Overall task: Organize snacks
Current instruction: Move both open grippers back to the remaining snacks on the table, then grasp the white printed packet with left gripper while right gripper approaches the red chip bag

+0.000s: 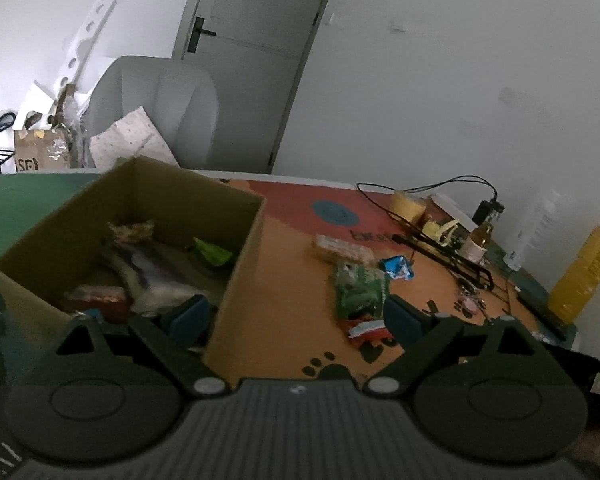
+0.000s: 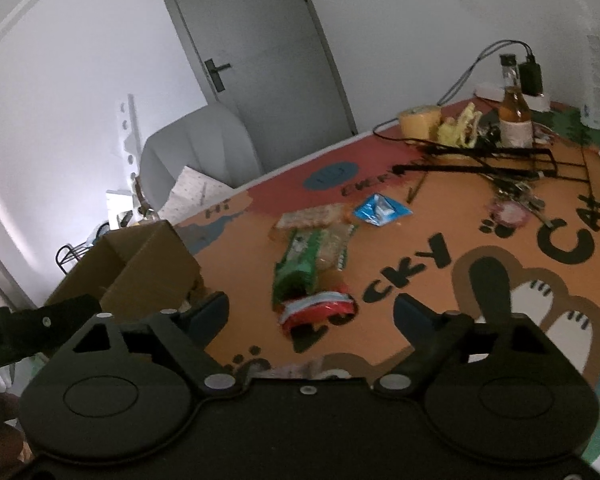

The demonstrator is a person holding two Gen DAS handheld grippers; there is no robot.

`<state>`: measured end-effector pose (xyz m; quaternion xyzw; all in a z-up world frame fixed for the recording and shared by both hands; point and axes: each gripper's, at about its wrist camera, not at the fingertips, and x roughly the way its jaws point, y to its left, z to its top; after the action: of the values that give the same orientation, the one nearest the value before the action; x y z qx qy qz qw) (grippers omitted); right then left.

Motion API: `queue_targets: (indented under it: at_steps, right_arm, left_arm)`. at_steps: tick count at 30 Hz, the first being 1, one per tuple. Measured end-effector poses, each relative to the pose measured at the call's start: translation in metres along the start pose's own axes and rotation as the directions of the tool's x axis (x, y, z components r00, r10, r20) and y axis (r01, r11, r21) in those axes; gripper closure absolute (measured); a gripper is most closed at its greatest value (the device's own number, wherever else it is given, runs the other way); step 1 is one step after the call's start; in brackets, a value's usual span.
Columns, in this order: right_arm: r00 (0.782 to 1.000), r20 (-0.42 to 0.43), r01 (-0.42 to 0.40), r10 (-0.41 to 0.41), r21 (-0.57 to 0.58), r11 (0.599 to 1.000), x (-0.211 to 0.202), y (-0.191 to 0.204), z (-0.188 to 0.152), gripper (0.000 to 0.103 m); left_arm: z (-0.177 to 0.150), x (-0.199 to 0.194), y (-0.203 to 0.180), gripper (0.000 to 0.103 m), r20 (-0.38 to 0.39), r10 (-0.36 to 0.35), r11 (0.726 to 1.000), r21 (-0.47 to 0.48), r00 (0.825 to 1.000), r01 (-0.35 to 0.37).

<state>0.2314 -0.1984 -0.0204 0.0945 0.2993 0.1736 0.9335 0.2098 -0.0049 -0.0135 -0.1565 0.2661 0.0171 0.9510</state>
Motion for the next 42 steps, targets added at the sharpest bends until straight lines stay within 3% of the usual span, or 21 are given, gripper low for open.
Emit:
queue_targets:
  at_steps: [5, 11, 32, 38, 42]
  right_arm:
    - [1.000, -0.018, 0.011, -0.011, 0.002, 1.000, 0.000, -0.011, -0.003, 0.022]
    - [0.999, -0.033, 0.021, -0.021, 0.019, 1.000, 0.002, -0.026, -0.007, 0.022]
    - [0.997, -0.048, 0.064, -0.060, 0.084, 0.994, 0.000, -0.078, -0.016, 0.021]
    - [0.998, -0.052, 0.046, -0.041, 0.106, 0.993, 0.003, -0.086, -0.017, 0.020]
    - [0.998, -0.059, 0.034, -0.027, 0.116, 0.993, 0.006, -0.087, -0.019, 0.020]
  left_arm:
    - [-0.003, 0.004, -0.013, 0.010, 0.026, 0.030, 0.999, 0.023, 0.999, -0.031]
    - [-0.006, 0.004, -0.025, 0.010, 0.028, 0.004, 1.000, 0.021, 1.000, -0.005]
    - [-0.052, 0.079, -0.078, 0.012, -0.187, -0.022, 0.995, 0.087, 0.982, 0.039]
    - [-0.063, 0.092, -0.080, 0.013, -0.222, 0.024, 0.996, 0.093, 0.975, -0.003]
    - [-0.068, 0.096, -0.080, 0.024, -0.212, 0.062, 0.993, 0.116, 0.975, -0.037]
